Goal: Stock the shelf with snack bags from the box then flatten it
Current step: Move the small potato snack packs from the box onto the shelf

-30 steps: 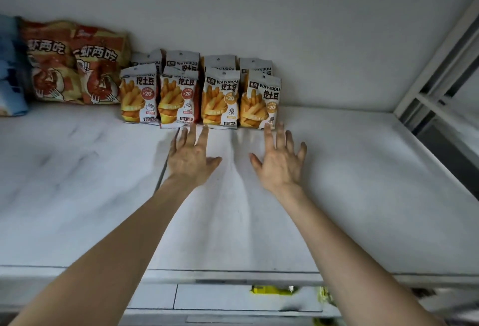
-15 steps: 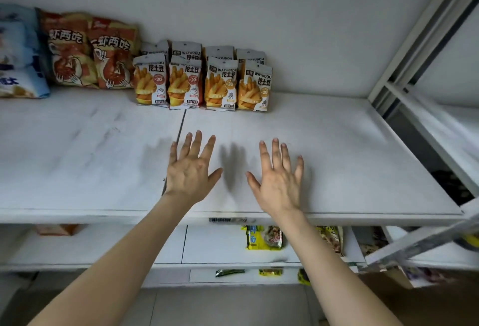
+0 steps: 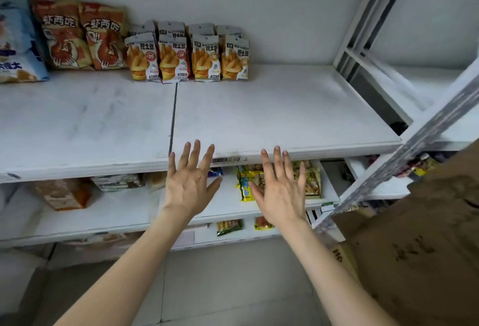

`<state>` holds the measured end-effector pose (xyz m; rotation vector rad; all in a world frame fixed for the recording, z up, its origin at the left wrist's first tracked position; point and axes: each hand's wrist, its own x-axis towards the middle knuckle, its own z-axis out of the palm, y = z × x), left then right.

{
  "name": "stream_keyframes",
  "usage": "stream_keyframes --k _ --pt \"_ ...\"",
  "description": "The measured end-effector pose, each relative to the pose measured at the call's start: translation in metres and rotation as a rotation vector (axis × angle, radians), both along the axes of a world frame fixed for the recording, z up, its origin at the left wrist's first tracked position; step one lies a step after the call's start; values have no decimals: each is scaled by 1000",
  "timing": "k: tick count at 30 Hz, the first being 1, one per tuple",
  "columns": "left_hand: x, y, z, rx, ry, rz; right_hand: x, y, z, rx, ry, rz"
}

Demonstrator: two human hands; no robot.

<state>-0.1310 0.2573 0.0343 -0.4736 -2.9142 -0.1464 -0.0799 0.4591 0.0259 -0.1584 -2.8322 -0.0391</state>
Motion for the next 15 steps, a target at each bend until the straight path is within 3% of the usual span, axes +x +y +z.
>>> stream_keyframes --k 15 --pt "146 -25 -26 -37 -13 -455 222 -72 -24 -90 3 -413"
